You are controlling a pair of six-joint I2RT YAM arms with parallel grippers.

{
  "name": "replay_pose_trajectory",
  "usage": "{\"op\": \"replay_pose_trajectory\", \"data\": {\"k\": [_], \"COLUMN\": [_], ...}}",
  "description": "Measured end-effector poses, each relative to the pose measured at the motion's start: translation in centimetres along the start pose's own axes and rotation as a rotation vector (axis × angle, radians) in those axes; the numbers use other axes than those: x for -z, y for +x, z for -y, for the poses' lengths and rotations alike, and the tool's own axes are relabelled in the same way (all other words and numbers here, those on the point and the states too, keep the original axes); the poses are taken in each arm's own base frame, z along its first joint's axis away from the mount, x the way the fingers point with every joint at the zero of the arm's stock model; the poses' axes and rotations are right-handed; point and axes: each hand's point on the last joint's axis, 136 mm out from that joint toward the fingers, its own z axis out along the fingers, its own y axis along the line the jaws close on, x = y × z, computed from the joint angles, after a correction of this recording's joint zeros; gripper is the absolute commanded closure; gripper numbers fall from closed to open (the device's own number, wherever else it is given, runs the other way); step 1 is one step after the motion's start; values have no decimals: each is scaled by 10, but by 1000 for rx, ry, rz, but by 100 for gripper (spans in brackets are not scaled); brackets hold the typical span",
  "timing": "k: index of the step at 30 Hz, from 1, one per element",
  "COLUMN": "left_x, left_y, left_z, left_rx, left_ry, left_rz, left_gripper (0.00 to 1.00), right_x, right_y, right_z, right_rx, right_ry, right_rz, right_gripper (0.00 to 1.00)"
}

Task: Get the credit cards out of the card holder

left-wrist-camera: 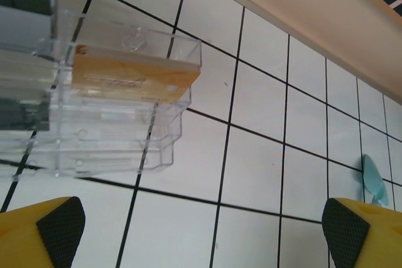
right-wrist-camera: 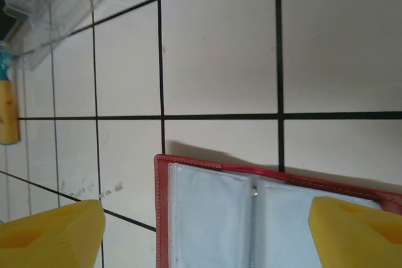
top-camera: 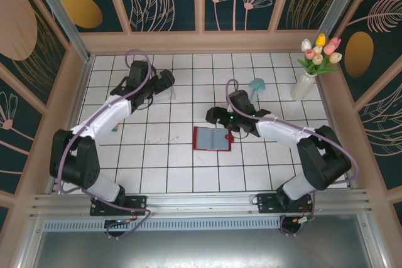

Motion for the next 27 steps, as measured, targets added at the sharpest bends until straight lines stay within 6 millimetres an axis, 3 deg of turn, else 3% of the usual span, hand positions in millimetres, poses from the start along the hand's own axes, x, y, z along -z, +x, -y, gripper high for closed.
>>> {"op": "replay_pose_trajectory", "data": {"k": [1, 3, 8, 11, 18, 27], "left_x": [2, 2, 4, 9, 20, 20], "left_y": [6, 19, 68, 86, 86, 93], "left_z": [-5, -16, -51, -62, -60, -66], "left_rx": [-1, 0, 34, 61, 85, 94], "left_ry": [-1, -11, -27, -20, 32, 27], "left_rz": [-5, -24, -98, -118, -79, -87], "left_gripper": [1, 1, 1, 1, 1, 1], "right_x": [-3, -9, -22, -28, -42, -49], "right_y": [4, 12, 42, 54, 70, 76], "right_z": [-2, -5, -6, -8, 0, 12], "right_rx": [13, 43, 126, 170, 216, 220], "right_ry": [19, 55, 186, 246, 346, 410], "right_rz": [-11, -36, -107, -135, -179, -203], "right_gripper": [32, 36, 36, 34, 26, 29]}}
